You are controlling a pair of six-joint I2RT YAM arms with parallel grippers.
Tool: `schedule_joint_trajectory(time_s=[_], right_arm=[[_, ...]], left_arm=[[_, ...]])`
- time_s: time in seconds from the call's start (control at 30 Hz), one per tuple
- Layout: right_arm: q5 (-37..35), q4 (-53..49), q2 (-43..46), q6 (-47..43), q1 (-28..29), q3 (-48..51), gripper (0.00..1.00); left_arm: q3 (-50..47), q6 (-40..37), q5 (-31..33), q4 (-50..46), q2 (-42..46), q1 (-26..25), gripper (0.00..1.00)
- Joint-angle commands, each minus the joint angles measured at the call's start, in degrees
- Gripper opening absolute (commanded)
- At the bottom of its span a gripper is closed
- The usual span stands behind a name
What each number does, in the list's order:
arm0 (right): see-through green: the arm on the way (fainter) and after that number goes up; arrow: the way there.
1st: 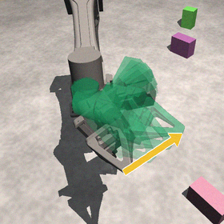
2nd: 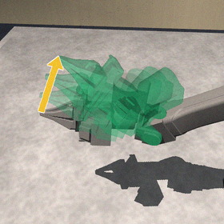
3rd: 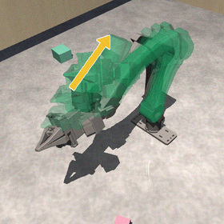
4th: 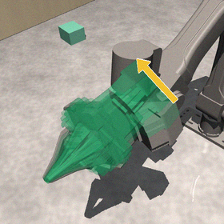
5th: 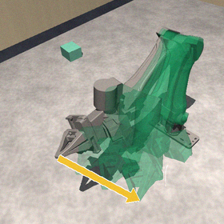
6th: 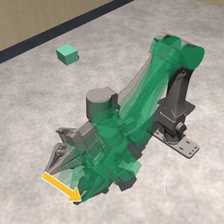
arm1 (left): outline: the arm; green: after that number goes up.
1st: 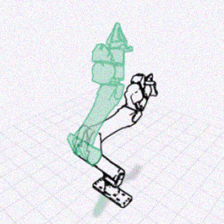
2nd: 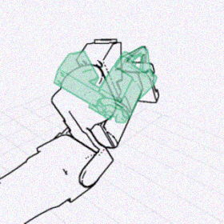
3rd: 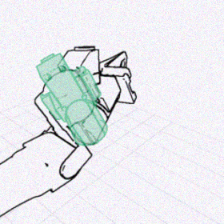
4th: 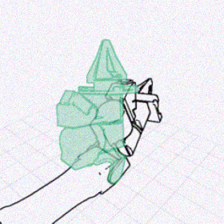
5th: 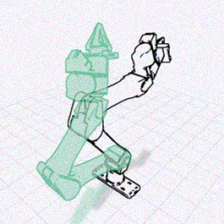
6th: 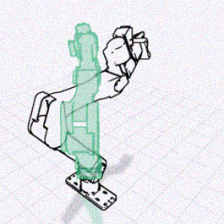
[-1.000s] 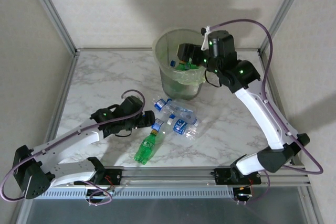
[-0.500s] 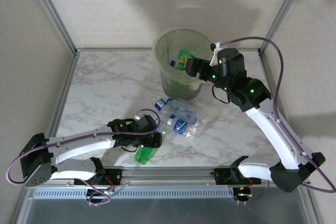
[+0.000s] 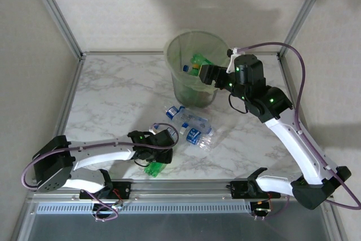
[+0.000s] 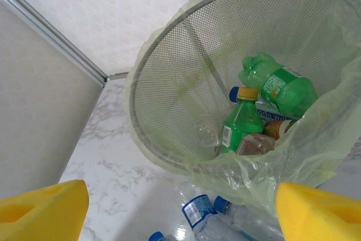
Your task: Put the plastic bottles in the bin
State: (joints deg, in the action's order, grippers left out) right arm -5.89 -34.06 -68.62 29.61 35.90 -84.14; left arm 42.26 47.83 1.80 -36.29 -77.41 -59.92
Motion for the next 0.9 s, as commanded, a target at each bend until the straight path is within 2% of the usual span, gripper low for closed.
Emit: schedule_joint_trajectory(time_s=[0.0, 0.17, 0.43, 0.67, 0.87], right_arm=[[0.4, 0.2, 1.0, -0.2, 0.5, -0.4, 0.86], [-0.1, 0.1, 0.7, -0.1, 0.5, -0.1, 0.86], [-0.4, 0.3, 0.1, 0.4, 0.5, 0.2, 0.86], [-0.9, -0.1, -0.3, 0.0, 0.5, -0.9, 0.82], [-2.0, 0.1, -0.1, -0.2, 0.5, -0.9, 0.82]], left_arm=[[-0.1, 0.4, 3.8, 0.1, -1.2, -0.5, 0.81], [-0.4, -0.1, 4.9, -0.4, -2.4, -0.5, 0.73], [-1.2, -1.0, 4.0, 0.8, -4.5, -0.5, 0.73], [-0.1, -1.2, 5.2, -0.8, -4.4, -0.4, 0.62], [2.9, -1.0, 7.0, -4.8, -2.9, -0.3, 0.57]])
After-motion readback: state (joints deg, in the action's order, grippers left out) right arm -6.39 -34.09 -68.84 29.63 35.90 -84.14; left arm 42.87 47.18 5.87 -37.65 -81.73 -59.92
